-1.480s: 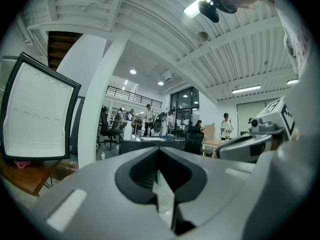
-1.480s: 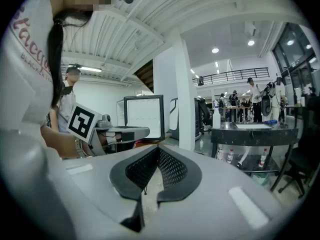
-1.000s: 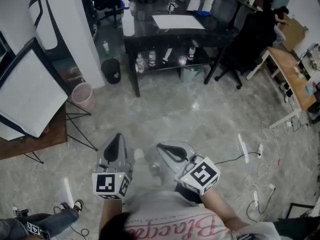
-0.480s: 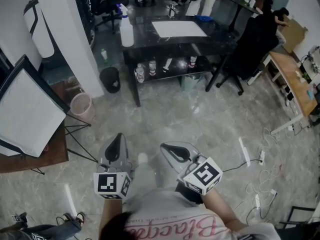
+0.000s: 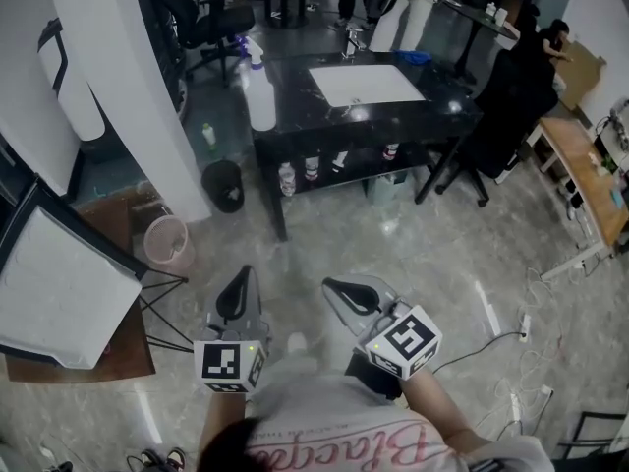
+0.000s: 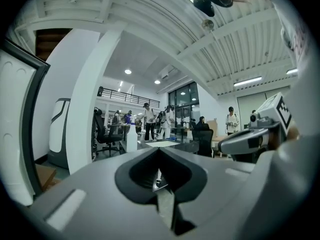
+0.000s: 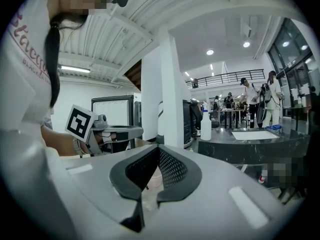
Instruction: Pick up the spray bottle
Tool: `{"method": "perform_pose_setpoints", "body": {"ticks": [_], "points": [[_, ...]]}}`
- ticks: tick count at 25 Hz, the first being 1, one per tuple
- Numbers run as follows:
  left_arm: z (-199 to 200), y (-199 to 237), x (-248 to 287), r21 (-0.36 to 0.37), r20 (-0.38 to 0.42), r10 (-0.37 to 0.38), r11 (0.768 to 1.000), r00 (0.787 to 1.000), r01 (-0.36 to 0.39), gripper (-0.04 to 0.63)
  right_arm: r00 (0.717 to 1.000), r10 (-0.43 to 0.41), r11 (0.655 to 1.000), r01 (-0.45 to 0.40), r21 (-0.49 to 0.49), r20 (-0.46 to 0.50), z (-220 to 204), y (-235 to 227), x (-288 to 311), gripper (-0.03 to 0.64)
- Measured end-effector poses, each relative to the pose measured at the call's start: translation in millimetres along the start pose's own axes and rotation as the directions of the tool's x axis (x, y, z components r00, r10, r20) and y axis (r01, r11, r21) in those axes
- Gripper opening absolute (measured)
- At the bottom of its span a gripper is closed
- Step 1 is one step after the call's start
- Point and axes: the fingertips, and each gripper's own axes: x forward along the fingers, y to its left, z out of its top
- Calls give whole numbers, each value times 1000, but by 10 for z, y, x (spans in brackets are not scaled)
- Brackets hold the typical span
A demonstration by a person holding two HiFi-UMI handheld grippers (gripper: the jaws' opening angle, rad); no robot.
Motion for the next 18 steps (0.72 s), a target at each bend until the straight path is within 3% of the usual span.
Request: {"method": "perform_pose_setpoints", "body": {"ticks": [6, 18], "points": [[41, 367, 489, -6, 0, -33, 999, 999, 33, -2, 999, -40, 999, 41, -14, 7, 229, -366, 512, 3], [25, 712, 1163, -25, 12, -39, 999, 999, 39, -2, 1000, 6, 999, -7, -33, -31, 252, -683, 1030, 3]]}}
